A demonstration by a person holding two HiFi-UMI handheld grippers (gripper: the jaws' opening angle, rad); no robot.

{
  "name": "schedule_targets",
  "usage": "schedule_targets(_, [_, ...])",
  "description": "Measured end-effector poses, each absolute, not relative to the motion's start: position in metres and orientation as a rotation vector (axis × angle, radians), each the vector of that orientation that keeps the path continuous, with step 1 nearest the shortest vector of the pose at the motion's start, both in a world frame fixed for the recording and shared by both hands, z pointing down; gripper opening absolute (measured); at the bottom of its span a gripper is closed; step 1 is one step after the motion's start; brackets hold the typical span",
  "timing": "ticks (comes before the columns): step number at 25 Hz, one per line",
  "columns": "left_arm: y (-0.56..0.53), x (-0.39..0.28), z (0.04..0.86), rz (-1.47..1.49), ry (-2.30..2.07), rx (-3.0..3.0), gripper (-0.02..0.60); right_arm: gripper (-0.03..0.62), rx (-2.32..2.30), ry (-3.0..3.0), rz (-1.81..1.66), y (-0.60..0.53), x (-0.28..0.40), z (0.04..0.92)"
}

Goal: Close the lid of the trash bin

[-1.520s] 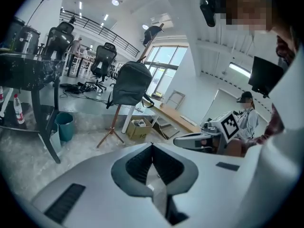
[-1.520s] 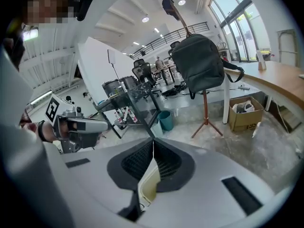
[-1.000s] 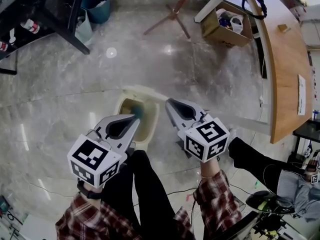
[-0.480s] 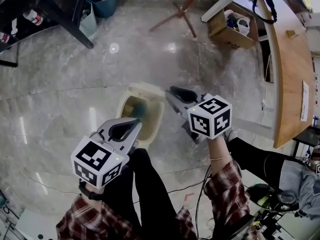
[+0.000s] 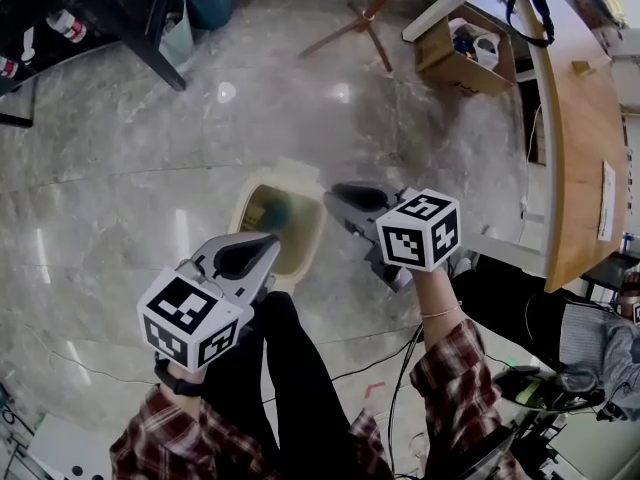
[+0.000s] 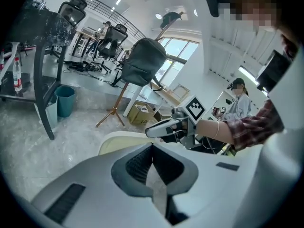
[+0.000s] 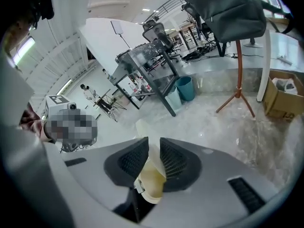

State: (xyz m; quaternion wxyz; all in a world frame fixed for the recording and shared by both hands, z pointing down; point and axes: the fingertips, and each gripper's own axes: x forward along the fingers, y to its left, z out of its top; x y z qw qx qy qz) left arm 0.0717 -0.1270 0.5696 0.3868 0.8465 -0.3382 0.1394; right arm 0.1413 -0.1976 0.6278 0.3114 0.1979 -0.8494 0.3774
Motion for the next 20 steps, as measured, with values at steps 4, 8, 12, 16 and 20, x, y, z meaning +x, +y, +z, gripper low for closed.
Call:
schedule_targets(4, [-0.114, 0.071, 0.577, 0.367, -0.847, 2.133, 0.011, 0.071, 0.459, -2.244, 1.001, -0.164, 0.132, 0.63])
schedule_targets(8, [-0.096, 0.07, 0.592, 0.393, -0.839, 2.111, 0.011, 0.071, 0.462, -2.254, 0.976, -0.128, 0.126, 0.639])
schedule_targets(12, [-0.077, 0.067, 0.617, 0.428, -0.829, 2.085, 0.011, 0.071, 0.466, -2.245, 1.006, -0.095, 0.122, 0.656])
schedule_targets(16, [-0.056, 0.064, 0.645, 0.455, -0.824, 2.038, 0.011, 0.071, 0.423, -2.249, 0.913, -0.06, 0.114, 0.679])
schedule_targets(20, [-0.042, 0.06, 0.677, 0.479, -0.817, 2.003, 0.011, 0.071, 0.363, -2.198, 0.86, -0.025, 0.108, 0.722])
